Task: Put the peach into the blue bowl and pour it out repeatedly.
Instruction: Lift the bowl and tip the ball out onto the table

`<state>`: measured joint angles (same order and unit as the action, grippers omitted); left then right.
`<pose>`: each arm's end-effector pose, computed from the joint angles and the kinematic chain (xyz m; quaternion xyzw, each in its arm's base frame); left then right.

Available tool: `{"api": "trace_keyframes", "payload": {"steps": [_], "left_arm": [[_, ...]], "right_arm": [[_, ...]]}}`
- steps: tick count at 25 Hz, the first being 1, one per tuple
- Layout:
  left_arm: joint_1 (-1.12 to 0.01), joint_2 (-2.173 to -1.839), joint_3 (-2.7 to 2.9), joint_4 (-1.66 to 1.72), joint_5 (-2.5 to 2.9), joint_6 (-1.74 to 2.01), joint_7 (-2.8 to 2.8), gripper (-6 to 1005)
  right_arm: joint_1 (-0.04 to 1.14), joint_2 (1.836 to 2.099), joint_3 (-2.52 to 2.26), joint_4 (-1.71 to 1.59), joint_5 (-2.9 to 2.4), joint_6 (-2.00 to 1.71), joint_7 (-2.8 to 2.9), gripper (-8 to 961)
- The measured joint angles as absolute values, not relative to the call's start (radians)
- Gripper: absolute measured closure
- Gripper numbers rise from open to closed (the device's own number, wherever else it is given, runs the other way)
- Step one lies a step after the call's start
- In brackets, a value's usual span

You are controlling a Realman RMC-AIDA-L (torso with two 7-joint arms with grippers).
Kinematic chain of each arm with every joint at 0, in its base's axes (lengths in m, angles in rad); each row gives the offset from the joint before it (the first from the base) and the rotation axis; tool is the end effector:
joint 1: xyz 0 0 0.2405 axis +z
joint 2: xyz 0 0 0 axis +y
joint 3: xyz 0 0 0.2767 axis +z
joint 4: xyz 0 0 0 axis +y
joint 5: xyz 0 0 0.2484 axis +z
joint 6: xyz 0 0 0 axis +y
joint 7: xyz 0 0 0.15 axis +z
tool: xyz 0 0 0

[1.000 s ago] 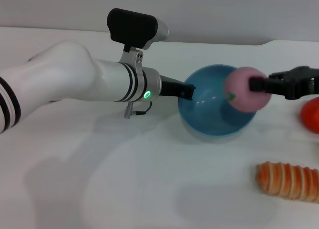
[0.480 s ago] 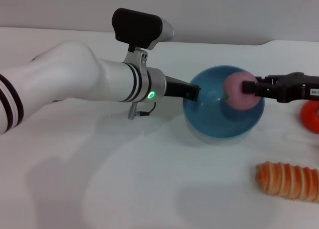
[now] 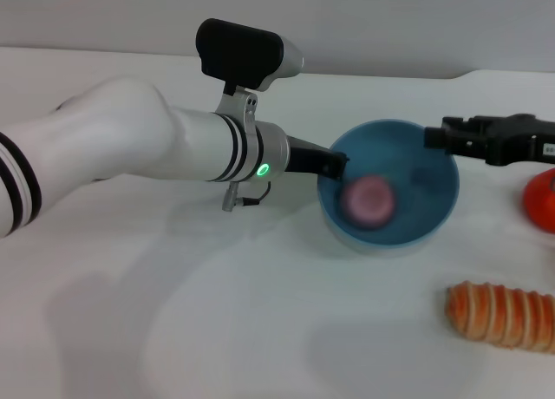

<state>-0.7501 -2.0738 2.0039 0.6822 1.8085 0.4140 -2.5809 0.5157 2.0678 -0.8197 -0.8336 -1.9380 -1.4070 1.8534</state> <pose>-0.1950 0.4361 -0.1735 -0.8796 -0.4000 -0.0602 0.2503 0.2807 0.4072 0.0134 -0.8886 0.3607 0.2323 0.1624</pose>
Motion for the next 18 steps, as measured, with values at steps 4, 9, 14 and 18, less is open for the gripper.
{"api": "trace_keyframes", "payload": {"steps": [4, 9, 14, 18], "left_arm": [[-0.753, -2.073, 2.013, 0.684, 1.814, 0.392, -2.567, 1000], [-0.778, -2.067, 2.010, 0.690, 1.818, 0.336, -2.453, 1000], [-0.816, -2.071, 1.996, 0.733, 1.819, 0.247, -2.284, 1000], [-0.854, -2.077, 2.041, 0.754, 1.829, 0.143, -2.206, 1000]], "right_arm": [[0.457, 2.068, -0.765, -0.859, -1.901, -1.403, 1.798, 452], [0.335, 2.070, -0.622, -0.840, -1.871, -1.380, 1.641, 452], [0.261, 2.068, -0.409, -0.654, -1.833, -1.370, 1.428, 452], [0.190, 2.070, -0.350, -0.486, -1.697, -1.377, 1.207, 453]]}}
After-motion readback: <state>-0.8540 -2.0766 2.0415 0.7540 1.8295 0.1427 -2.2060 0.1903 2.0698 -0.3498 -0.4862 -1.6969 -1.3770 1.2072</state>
